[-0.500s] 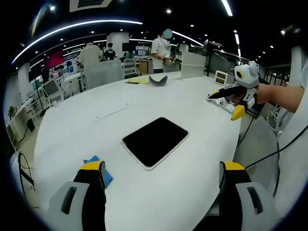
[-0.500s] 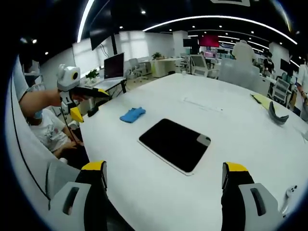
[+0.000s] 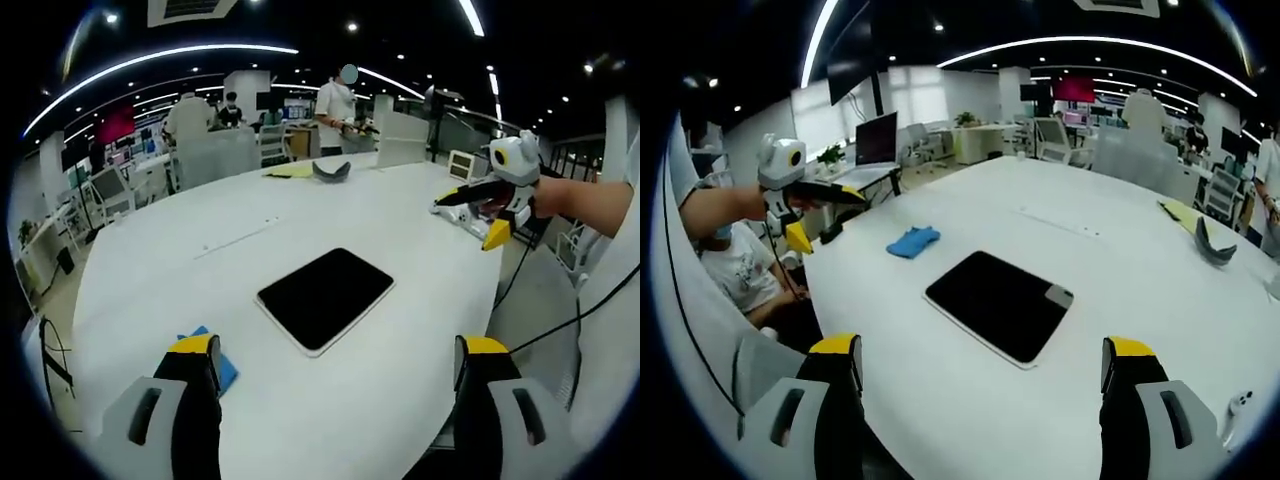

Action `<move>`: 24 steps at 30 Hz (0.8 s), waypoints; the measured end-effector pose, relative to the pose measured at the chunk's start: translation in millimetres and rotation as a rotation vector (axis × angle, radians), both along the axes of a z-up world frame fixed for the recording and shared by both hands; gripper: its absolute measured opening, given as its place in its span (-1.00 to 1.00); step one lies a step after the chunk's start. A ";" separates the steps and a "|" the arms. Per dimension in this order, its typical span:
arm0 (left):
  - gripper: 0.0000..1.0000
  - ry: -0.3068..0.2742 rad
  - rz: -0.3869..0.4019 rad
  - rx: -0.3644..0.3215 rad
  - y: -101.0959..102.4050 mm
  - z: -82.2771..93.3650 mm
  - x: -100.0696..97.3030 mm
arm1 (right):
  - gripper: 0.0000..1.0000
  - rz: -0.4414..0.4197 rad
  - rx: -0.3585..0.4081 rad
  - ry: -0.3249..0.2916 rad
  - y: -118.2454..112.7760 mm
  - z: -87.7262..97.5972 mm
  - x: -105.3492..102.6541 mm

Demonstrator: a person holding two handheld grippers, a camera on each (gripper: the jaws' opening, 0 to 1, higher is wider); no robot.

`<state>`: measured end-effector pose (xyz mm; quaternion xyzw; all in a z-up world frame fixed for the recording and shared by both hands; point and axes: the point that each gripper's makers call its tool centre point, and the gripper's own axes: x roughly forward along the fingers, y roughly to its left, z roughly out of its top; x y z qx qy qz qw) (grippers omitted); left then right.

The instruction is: Wipe the mirror surface with the cleaning cloth until all visible marks leave the cleaned area.

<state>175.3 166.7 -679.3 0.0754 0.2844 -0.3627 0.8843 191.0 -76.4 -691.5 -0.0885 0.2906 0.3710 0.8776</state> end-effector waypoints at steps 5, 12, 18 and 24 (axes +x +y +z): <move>0.93 -0.003 -0.001 -0.010 -1.5 2.2 -0.1 | 1.00 -0.010 -0.003 0.015 -2.3 -0.6 -0.7; 0.92 -0.012 -0.004 -0.013 -2.0 5.4 1.4 | 1.00 -0.011 0.006 0.011 -1.5 2.3 0.0; 0.93 -0.014 -0.006 -0.009 -1.4 6.0 3.6 | 1.00 -0.011 0.002 0.015 -2.2 1.1 0.3; 0.93 -0.020 -0.006 -0.007 -0.2 6.4 5.2 | 1.00 -0.006 -0.002 0.020 0.0 -0.3 -0.6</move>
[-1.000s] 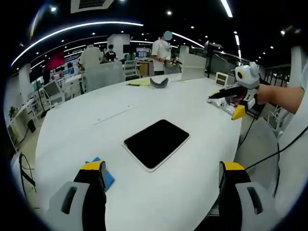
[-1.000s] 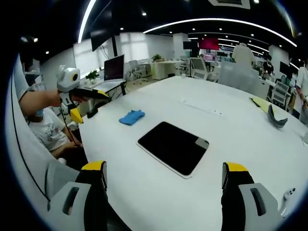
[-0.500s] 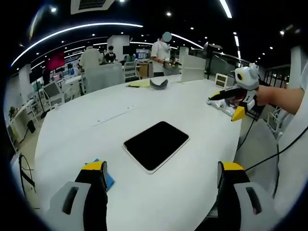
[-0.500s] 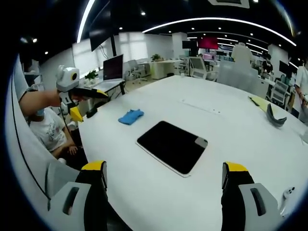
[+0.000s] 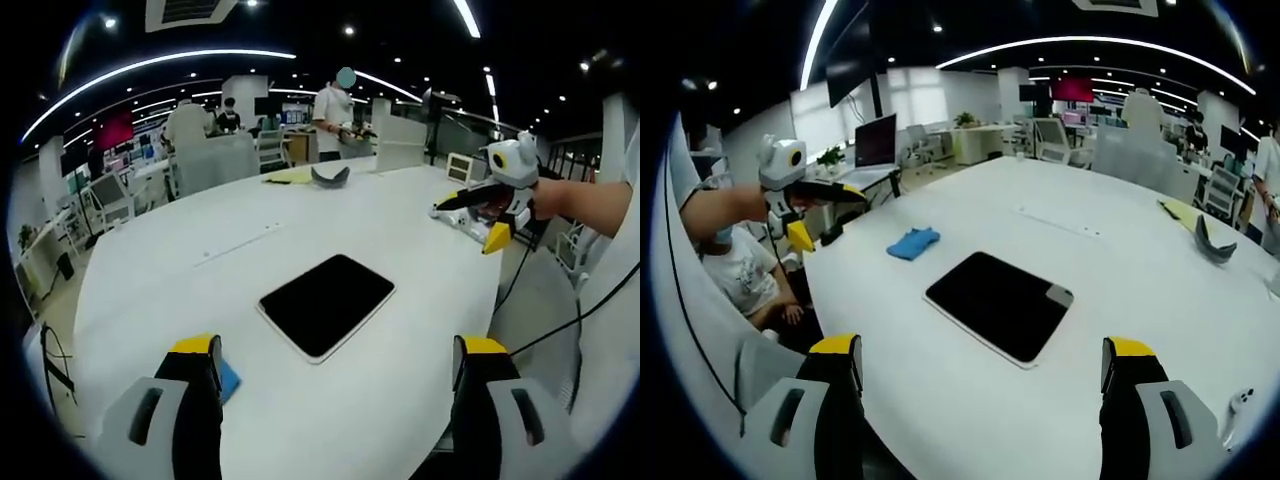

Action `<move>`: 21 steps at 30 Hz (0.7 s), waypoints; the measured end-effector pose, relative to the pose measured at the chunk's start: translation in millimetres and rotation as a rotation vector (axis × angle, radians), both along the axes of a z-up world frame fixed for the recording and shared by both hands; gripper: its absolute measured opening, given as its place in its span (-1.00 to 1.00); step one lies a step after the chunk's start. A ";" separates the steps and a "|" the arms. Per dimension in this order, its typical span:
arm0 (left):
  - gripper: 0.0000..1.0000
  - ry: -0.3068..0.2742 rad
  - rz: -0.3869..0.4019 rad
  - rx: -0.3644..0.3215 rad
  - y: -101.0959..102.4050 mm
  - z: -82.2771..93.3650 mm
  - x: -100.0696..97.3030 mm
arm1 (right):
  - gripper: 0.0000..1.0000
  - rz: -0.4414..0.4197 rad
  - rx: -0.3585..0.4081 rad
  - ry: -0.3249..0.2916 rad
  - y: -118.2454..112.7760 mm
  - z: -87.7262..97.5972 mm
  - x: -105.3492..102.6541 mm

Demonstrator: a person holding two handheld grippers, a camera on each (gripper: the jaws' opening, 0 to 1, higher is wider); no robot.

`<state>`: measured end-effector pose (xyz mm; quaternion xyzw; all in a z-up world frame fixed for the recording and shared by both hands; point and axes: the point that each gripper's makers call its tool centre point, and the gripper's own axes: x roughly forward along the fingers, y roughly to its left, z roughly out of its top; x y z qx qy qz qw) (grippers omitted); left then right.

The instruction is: Wipe the mirror surface with the cleaning cloth until all visible marks leave the cleaned area.

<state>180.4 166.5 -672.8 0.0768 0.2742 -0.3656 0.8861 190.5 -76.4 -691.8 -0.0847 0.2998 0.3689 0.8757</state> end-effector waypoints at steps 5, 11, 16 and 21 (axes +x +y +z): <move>0.94 -0.009 0.001 0.004 1.3 0.4 1.3 | 1.00 0.005 0.012 0.006 3.0 -0.3 -0.4; 0.95 0.002 0.004 0.006 2.0 -1.3 1.7 | 1.00 0.004 0.015 0.004 4.2 0.3 0.0; 0.94 0.000 0.006 0.009 2.7 -1.8 3.7 | 1.00 0.006 0.014 0.009 4.1 -1.3 -0.5; 0.93 -0.001 0.009 0.009 4.2 -2.6 6.7 | 1.00 0.008 0.016 0.010 5.3 -2.3 -1.2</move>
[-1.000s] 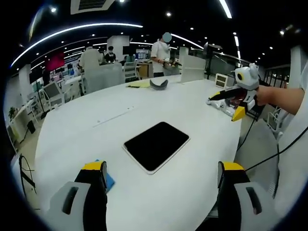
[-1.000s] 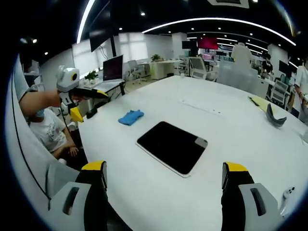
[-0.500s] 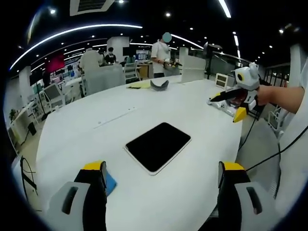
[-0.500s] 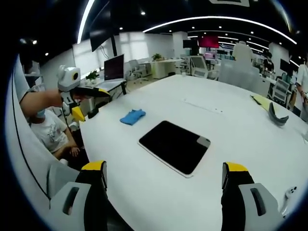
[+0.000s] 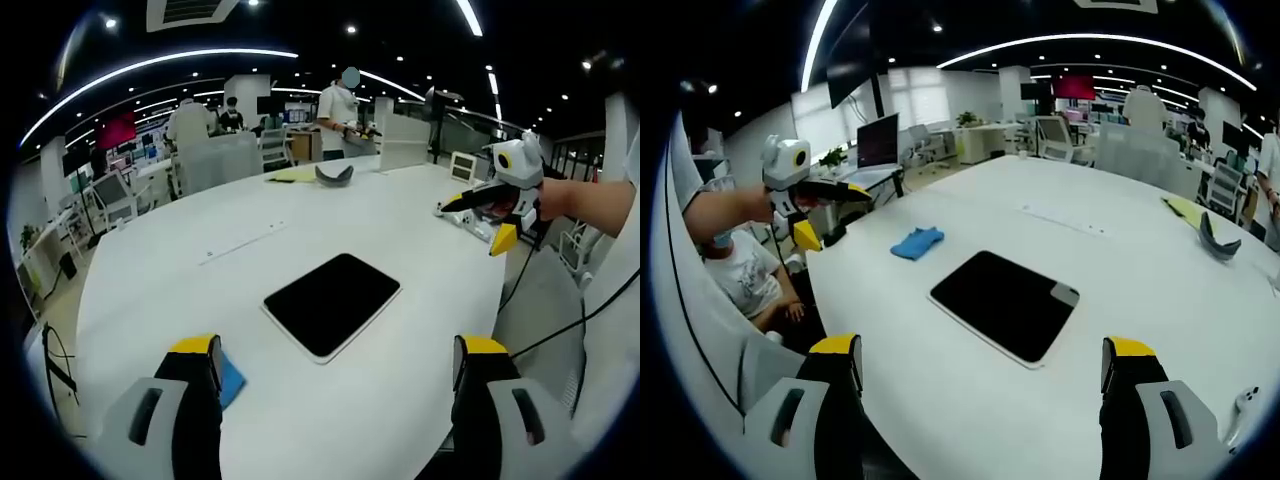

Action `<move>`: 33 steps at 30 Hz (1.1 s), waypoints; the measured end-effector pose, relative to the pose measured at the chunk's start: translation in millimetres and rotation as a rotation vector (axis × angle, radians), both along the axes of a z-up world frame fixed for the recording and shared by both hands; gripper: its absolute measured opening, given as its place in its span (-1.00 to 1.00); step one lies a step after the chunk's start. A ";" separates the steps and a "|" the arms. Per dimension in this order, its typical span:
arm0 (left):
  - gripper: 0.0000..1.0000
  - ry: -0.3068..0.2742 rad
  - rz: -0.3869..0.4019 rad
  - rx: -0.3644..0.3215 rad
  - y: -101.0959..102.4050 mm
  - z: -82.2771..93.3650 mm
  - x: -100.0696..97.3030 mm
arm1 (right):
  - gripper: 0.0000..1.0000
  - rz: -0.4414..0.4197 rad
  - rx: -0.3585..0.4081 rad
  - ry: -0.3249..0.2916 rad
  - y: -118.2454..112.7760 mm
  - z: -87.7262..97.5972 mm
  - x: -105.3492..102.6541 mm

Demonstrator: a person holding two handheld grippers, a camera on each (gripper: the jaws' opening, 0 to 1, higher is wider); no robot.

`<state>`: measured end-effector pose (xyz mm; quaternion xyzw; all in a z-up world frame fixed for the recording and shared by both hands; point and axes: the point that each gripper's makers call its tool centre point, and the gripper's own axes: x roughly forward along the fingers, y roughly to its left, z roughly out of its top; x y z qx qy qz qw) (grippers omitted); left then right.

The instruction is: Wipe the mirror surface with the cleaning cloth until all visible marks leave the cleaned area.

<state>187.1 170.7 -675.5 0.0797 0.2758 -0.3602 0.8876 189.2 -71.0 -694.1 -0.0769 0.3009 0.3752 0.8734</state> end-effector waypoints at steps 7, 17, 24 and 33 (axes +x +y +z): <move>0.93 0.000 0.002 0.015 3.3 -2.5 2.9 | 1.00 -0.002 0.008 0.009 4.3 -2.6 0.6; 0.92 -0.003 0.007 0.049 8.2 -13.3 8.5 | 1.00 0.010 0.004 0.012 10.7 -6.5 2.5; 0.92 -0.003 0.003 0.052 8.4 -15.9 10.9 | 1.00 0.011 0.001 0.018 12.9 -11.2 2.6; 0.92 0.025 -0.011 0.057 16.4 -28.4 17.2 | 1.00 0.011 0.002 0.024 20.4 -13.9 0.1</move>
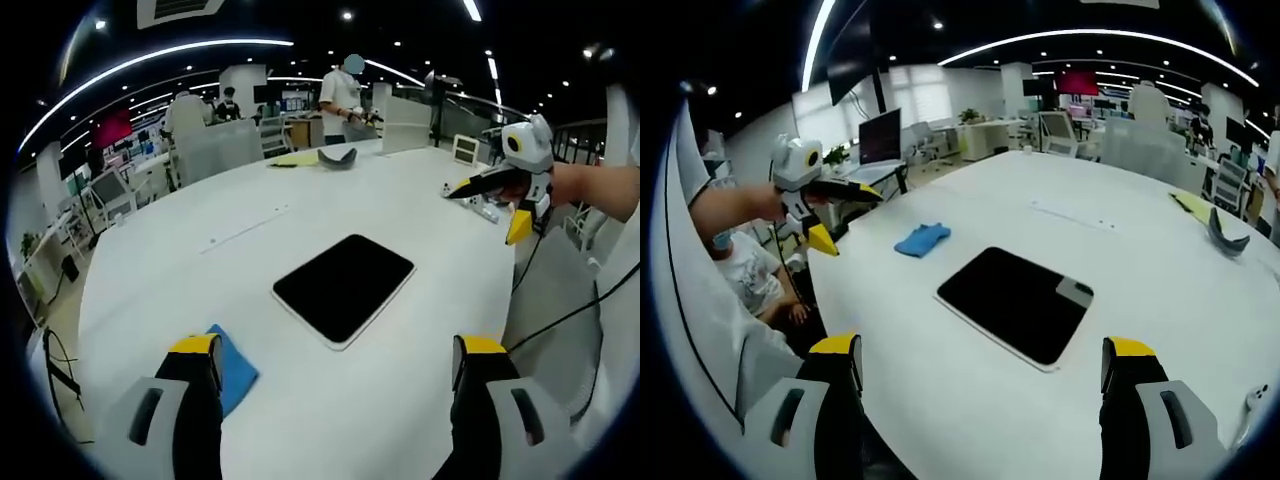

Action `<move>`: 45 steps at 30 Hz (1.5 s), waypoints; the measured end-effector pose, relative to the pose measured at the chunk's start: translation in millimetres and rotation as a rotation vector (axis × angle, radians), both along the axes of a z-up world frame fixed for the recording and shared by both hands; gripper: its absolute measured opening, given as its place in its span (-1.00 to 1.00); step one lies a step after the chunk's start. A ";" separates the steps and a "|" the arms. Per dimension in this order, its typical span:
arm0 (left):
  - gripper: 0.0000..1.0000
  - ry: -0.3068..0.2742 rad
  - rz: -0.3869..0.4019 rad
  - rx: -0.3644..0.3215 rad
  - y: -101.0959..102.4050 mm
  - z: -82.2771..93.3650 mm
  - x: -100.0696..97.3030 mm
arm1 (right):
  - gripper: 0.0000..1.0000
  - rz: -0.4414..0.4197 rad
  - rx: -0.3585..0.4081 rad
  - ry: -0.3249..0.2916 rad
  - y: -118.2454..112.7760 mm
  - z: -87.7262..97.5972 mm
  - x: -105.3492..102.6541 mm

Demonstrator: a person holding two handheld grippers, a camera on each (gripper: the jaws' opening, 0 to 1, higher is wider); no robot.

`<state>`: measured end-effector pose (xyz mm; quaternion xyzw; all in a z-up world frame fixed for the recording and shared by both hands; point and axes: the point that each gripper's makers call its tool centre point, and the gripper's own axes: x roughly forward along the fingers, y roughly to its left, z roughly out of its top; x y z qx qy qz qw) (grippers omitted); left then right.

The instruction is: Wipe the mirror surface with the cleaning cloth until all visible marks leave the cleaned area.

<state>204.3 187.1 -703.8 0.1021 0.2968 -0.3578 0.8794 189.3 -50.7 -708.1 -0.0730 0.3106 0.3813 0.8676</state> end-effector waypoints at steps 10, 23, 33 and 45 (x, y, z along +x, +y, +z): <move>0.88 0.000 0.040 -0.001 24.2 -12.7 22.8 | 0.98 -0.015 -0.008 0.002 0.8 2.1 4.0; 0.87 -0.020 0.107 0.016 62.3 -16.9 62.8 | 0.96 -0.047 -0.013 0.017 -7.3 0.7 8.6; 0.86 -0.036 0.144 0.032 84.6 -18.0 83.1 | 0.94 -0.048 -0.016 0.030 -5.9 -4.3 5.8; 0.70 -0.072 0.177 0.052 92.7 -17.5 97.9 | 0.91 -0.044 -0.023 0.034 -5.0 -5.1 9.0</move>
